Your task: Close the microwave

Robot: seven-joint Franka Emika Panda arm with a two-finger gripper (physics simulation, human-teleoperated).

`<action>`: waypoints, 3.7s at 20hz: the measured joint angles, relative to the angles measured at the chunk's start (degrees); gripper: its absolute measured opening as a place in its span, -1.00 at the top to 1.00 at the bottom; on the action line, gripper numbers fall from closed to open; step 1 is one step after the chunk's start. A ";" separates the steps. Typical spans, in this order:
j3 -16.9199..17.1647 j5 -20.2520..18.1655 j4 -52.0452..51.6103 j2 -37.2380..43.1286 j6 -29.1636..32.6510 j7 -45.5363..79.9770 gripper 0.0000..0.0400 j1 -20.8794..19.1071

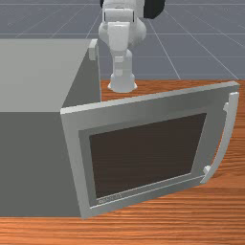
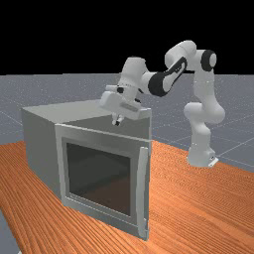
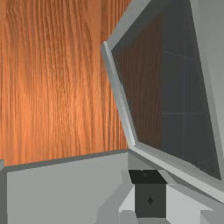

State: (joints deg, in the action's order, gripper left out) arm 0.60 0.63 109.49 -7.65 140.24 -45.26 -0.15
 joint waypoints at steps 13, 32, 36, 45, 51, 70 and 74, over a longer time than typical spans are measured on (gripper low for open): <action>0.00 -0.19 -52.74 -30.80 -25.02 0.35 1.00 -0.01; -0.07 -0.27 -44.28 -29.22 -9.74 0.39 1.00 -0.06; -0.64 -0.67 -43.29 -28.75 -8.77 -1.20 1.00 -0.50; -0.56 -1.00 -56.46 -30.82 -19.36 1.46 1.00 0.32; -0.07 0.95 -57.66 -31.44 -20.02 4.86 1.00 3.84; 0.17 1.52 -39.02 -26.77 -1.90 5.56 1.00 4.12; 0.29 1.70 -36.33 -25.76 2.06 5.77 0.99 4.19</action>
State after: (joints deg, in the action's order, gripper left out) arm 0.88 2.34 73.16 -33.41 142.30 -39.49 4.04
